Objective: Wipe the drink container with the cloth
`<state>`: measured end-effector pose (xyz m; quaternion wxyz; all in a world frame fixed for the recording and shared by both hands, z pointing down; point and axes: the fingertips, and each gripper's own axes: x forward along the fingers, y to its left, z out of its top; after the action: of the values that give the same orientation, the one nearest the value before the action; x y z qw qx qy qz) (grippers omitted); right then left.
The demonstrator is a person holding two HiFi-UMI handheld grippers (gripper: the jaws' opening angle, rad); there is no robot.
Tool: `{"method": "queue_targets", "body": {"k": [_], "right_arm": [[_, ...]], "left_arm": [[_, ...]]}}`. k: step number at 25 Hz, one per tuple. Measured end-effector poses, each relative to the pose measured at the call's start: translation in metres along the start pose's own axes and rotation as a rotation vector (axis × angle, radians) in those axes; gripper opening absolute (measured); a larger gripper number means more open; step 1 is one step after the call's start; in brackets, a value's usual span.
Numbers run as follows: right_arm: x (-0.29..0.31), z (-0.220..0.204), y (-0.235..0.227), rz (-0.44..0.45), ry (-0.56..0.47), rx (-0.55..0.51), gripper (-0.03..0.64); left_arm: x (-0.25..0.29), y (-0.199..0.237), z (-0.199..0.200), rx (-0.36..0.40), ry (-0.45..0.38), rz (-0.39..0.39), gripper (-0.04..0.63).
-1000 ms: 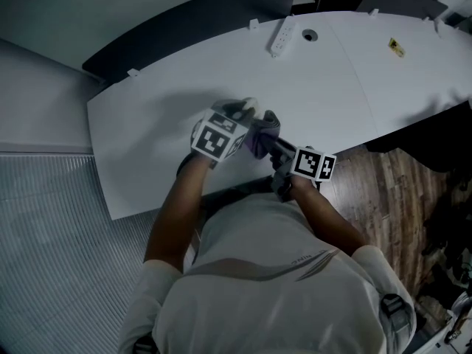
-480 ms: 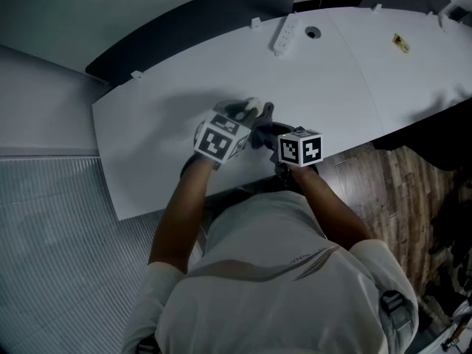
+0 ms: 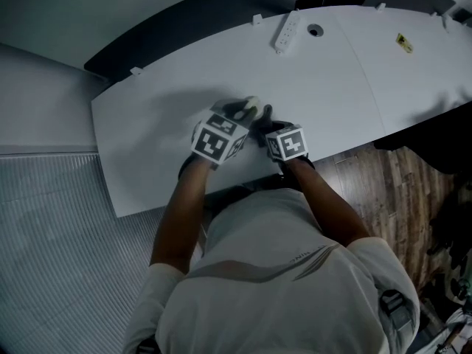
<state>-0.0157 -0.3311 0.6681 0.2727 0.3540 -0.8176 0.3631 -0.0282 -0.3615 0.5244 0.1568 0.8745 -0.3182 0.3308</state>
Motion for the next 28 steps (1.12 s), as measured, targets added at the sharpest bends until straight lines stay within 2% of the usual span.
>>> {"method": "queue_targets", "body": {"k": [6,10,12,15,17,20,25,28], "right_arm": [[-0.022,0.017,0.004,0.060,-0.085,0.035,0.110],[-0.068,0.062,-0.010,0.075,-0.270,0.081,0.107],[-0.089,0.092,-0.019,0.157,-0.396,0.189,0.106],[-0.095,0.128,-0.028,0.383,-0.504,0.411,0.104],[-0.089,0.140,-0.030,0.489,-0.504,0.482,0.104],[-0.080,0.147,-0.028,0.567,-0.476,0.506,0.103],[-0.070,0.145,-0.019,0.598,-0.426,0.439,0.100],[-0.056,0.134,-0.019,0.513,-0.349,0.322,0.098]], "left_arm": [[0.003,0.002,-0.001,0.001,0.007,0.000,0.080],[0.004,0.002,-0.002,-0.005,0.001,0.006,0.080],[0.005,0.001,-0.002,-0.001,-0.003,0.005,0.080],[0.005,0.002,-0.004,-0.001,0.012,-0.001,0.080],[0.006,0.002,-0.004,-0.004,0.015,0.003,0.080],[0.006,0.003,-0.002,-0.015,0.012,0.011,0.080],[0.006,0.003,0.000,-0.018,0.009,0.013,0.080],[0.007,0.004,0.000,-0.014,0.013,0.008,0.080]]}}
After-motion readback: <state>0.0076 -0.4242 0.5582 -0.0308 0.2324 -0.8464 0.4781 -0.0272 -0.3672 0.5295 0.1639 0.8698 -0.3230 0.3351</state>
